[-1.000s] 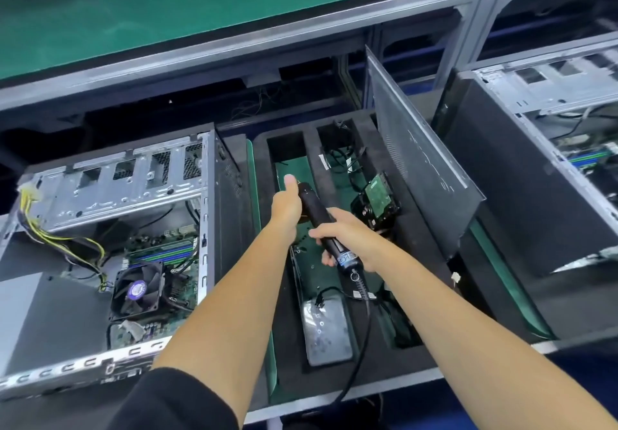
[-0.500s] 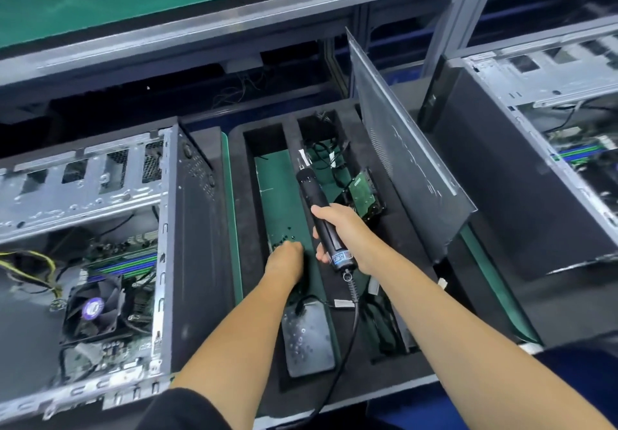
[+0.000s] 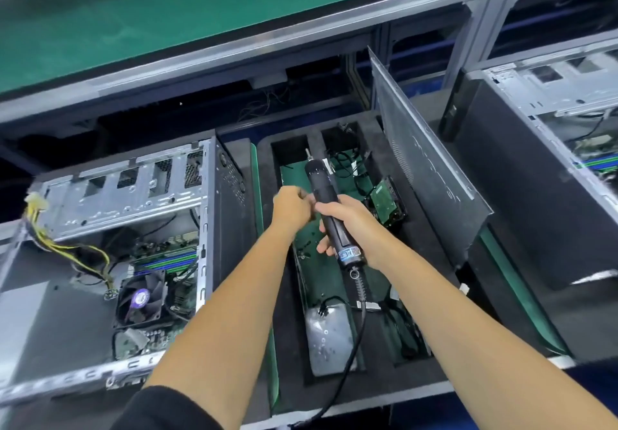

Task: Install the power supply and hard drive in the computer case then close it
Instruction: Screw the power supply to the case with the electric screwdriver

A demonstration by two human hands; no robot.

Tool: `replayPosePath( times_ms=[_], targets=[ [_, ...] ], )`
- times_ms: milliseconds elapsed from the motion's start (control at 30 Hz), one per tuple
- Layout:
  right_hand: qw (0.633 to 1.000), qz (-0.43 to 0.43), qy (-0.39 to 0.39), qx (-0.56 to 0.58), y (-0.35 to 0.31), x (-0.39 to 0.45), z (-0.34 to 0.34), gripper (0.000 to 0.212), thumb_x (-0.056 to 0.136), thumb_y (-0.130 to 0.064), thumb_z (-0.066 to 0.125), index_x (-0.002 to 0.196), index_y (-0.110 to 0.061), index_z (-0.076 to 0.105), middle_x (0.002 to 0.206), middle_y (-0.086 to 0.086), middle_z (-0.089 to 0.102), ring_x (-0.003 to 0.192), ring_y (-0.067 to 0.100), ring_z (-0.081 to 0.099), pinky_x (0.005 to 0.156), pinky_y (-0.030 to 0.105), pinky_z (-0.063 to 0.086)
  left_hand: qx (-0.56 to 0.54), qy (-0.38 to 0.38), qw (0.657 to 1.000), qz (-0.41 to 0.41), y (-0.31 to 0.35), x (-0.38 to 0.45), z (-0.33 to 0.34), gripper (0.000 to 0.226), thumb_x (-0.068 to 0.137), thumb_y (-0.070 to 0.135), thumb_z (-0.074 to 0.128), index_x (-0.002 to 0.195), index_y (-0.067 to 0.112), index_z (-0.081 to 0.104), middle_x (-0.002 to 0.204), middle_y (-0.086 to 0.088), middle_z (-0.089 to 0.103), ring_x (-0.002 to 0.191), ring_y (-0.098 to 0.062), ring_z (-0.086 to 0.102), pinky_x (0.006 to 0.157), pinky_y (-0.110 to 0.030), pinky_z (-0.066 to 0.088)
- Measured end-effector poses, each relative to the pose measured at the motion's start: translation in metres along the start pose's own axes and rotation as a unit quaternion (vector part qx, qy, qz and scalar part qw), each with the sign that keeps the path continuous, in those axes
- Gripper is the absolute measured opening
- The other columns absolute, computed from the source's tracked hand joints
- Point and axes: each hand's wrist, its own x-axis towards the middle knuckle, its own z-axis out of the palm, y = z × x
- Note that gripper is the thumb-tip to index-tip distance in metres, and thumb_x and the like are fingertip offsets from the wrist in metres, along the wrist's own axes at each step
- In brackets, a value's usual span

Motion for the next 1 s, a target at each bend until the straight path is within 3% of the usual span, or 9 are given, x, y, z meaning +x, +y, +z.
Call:
replayPosePath(
  times_ms=[67, 233, 433, 533, 667, 733, 867, 1000],
  targets=[
    [0.999, -0.015, -0.019, 0.023, -0.008, -0.006, 0.011, 0.026, 0.095, -0.021, 0.063, 0.114, -0.01, 0.049, 0.078, 0.009, 0.061, 0.048, 0.026, 0.061, 0.041, 0.027, 0.048, -0.13, 0.038, 0.991, 0.007, 0.016, -0.005, -0.027, 0.026, 0.085, -0.008, 0.05, 0.064, 0.003, 0.061, 0.063, -0.005, 0.054, 0.045, -0.001, 0.046, 0.044, -0.01, 0.039],
    [0.997, -0.042, -0.059, 0.016, -0.018, -0.025, 0.047, 0.028, 0.089, -0.025, 0.067, 0.104, -0.01, 0.048, 0.07, 0.005, 0.063, 0.046, 0.024, 0.057, 0.043, 0.028, 0.048, -0.342, 0.06, 0.938, -0.006, 0.025, -0.007, -0.091, 0.018, 0.091, 0.005, 0.057, 0.075, 0.006, 0.064, 0.069, -0.002, 0.058, 0.056, -0.008, 0.05, 0.056, -0.017, 0.046],
    [0.993, -0.056, -0.106, -0.017, -0.018, -0.049, 0.11, 0.031, 0.082, -0.031, 0.069, 0.099, -0.015, 0.048, 0.071, 0.004, 0.06, 0.047, 0.025, 0.055, 0.045, 0.028, 0.047, -0.363, 0.119, 0.924, 0.0, 0.005, -0.021, -0.142, 0.023, 0.091, 0.029, 0.062, 0.072, 0.017, 0.064, 0.071, 0.002, 0.061, 0.071, -0.014, 0.054, 0.072, -0.029, 0.045],
    [0.991, -0.064, -0.113, -0.042, -0.015, -0.06, 0.149, 0.026, 0.091, -0.026, 0.066, 0.105, -0.013, 0.047, 0.072, 0.005, 0.059, 0.045, 0.023, 0.055, 0.044, 0.027, 0.046, -0.383, 0.133, 0.914, -0.004, -0.011, -0.037, -0.177, 0.032, 0.092, 0.03, 0.059, 0.062, 0.018, 0.056, 0.05, 0.008, 0.05, 0.047, -0.01, 0.042, 0.051, -0.022, 0.036],
    [0.988, -0.077, -0.11, -0.075, -0.004, -0.072, 0.217, 0.031, 0.091, -0.026, 0.066, 0.11, -0.01, 0.048, 0.069, 0.004, 0.06, 0.044, 0.022, 0.055, 0.043, 0.027, 0.048, -0.421, 0.171, 0.89, -0.033, -0.038, -0.057, -0.234, 0.032, 0.089, 0.024, 0.059, 0.058, 0.015, 0.053, 0.059, 0.001, 0.052, 0.042, -0.013, 0.035, 0.043, -0.02, 0.028],
    [0.988, -0.076, -0.107, -0.079, 0.006, -0.077, 0.252, 0.033, 0.089, -0.028, 0.067, 0.111, -0.011, 0.048, 0.071, 0.006, 0.059, 0.046, 0.023, 0.055, 0.045, 0.028, 0.048, -0.44, 0.17, 0.881, -0.038, -0.057, -0.069, -0.262, 0.032, 0.089, 0.025, 0.061, 0.059, 0.015, 0.058, 0.06, 0.002, 0.059, 0.037, -0.008, 0.041, 0.039, -0.015, 0.029],
    [0.987, -0.079, -0.113, -0.081, 0.032, -0.085, 0.319, 0.028, 0.093, -0.024, 0.065, 0.114, -0.013, 0.049, 0.075, 0.009, 0.056, 0.046, 0.023, 0.055, 0.044, 0.028, 0.048, -0.487, 0.158, 0.858, -0.04, -0.106, -0.094, -0.314, 0.031, 0.091, 0.028, 0.062, 0.063, 0.014, 0.06, 0.058, 0.004, 0.063, 0.046, -0.011, 0.048, 0.046, -0.02, 0.037],
    [0.987, -0.077, -0.12, -0.074, 0.062, -0.093, 0.378, 0.022, 0.095, -0.019, 0.062, 0.11, -0.011, 0.048, 0.073, 0.01, 0.054, 0.041, 0.023, 0.052, 0.041, 0.027, 0.045, -0.576, 0.132, 0.805, -0.046, -0.154, -0.118, -0.353, 0.031, 0.091, 0.025, 0.064, 0.063, 0.011, 0.057, 0.045, 0.004, 0.061, 0.045, -0.013, 0.055, 0.053, -0.023, 0.048]
  ],
)
